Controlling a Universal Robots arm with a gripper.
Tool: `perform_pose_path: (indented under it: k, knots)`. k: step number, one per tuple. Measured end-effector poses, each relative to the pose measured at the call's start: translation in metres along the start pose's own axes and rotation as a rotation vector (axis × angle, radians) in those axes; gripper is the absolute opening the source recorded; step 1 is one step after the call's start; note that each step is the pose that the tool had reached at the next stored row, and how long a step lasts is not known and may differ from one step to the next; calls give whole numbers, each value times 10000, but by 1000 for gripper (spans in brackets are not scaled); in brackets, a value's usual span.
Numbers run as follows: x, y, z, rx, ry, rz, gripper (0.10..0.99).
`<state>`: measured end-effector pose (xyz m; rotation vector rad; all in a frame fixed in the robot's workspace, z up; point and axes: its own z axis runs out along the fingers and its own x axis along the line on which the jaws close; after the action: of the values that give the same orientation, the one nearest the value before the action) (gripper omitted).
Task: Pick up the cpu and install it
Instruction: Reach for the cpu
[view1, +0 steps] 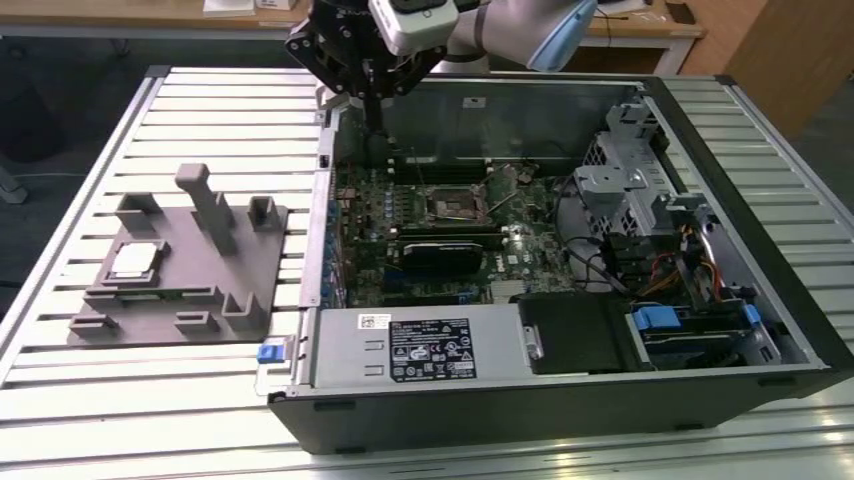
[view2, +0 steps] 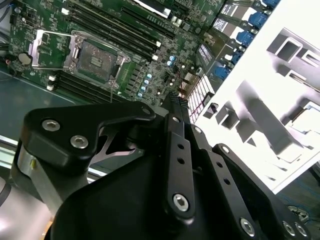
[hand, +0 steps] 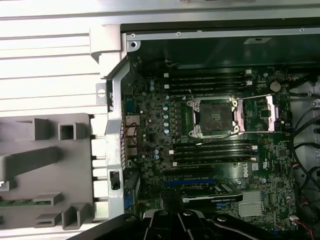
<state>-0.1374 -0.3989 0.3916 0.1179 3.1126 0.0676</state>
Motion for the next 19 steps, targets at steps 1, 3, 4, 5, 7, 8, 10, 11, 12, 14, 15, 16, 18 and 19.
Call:
perform_pose_path:
  k: [1, 3, 4, 5, 7, 8, 10, 11, 12, 14, 15, 16, 18, 19]
  knots:
    - [3, 0, 0, 0, 0, 0, 106]
    - [9, -1, 1, 0, 0, 1, 106]
    - [12, -1, 1, 0, 0, 1, 106]
    - [16, -1, 2, 0, 0, 0, 106]
    - [23, -2, 3, -1, 0, 0, 106]
    - [27, -2, 3, 0, 0, 1, 106]
    - [35, -3, 5, 0, 1, 1, 106]
    - [39, -3, 6, 0, 1, 0, 106]
    - [44, -4, 7, 0, 1, 0, 106]
    - [53, -4, 9, 0, 1, 0, 106]
    - [57, -5, 9, 0, 2, 0, 106]
    - [60, -5, 10, 0, 2, 1, 106]
    - [68, -6, 12, 0, 2, 0, 106]
    - [72, -6, 12, 0, 2, 0, 106]
